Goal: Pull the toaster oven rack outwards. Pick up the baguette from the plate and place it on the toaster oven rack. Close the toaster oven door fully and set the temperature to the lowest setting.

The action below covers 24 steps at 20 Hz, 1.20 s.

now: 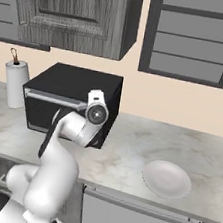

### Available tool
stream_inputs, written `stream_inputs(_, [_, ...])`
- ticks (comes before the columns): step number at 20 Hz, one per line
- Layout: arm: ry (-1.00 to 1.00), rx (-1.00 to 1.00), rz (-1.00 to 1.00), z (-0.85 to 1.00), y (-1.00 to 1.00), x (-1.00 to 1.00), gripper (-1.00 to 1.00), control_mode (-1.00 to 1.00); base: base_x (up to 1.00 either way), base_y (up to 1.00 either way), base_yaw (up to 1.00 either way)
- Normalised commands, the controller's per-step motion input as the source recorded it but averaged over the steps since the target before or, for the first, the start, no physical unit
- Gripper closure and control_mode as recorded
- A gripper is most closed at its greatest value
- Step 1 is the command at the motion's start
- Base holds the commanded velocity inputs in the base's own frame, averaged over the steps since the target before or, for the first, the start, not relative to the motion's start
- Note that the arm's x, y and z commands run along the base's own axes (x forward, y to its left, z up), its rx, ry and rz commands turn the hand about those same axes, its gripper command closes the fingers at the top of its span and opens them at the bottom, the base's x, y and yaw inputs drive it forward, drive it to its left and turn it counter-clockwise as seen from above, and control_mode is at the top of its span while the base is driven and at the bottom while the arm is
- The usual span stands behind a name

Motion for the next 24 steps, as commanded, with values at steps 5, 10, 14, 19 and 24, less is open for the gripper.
stream_inputs(5, [0.05, -0.33, 0.15, -0.86, 0.07, 0.26, 1.0, -1.0, 0.0, 0.0, 0.0])
stream_inputs(10, [0.04, -0.36, 0.17, -0.99, 0.02, 0.16, 1.0, -1.0, 0.0, 0.0, 0.0])
stream_inputs(14, [0.09, -0.39, 0.25, -0.99, 0.04, 0.13, 1.0, -1.0, 0.0, 0.0, 0.0])
stream_inputs(19, [0.09, -0.37, 0.3, -0.87, 0.02, 0.08, 1.0, -1.0, 0.0, 0.0, 0.0])
stream_inputs(24, [0.04, -0.32, 0.25, -0.6, 0.06, 0.02, 1.0, -1.0, 0.0, 0.0, 0.0])
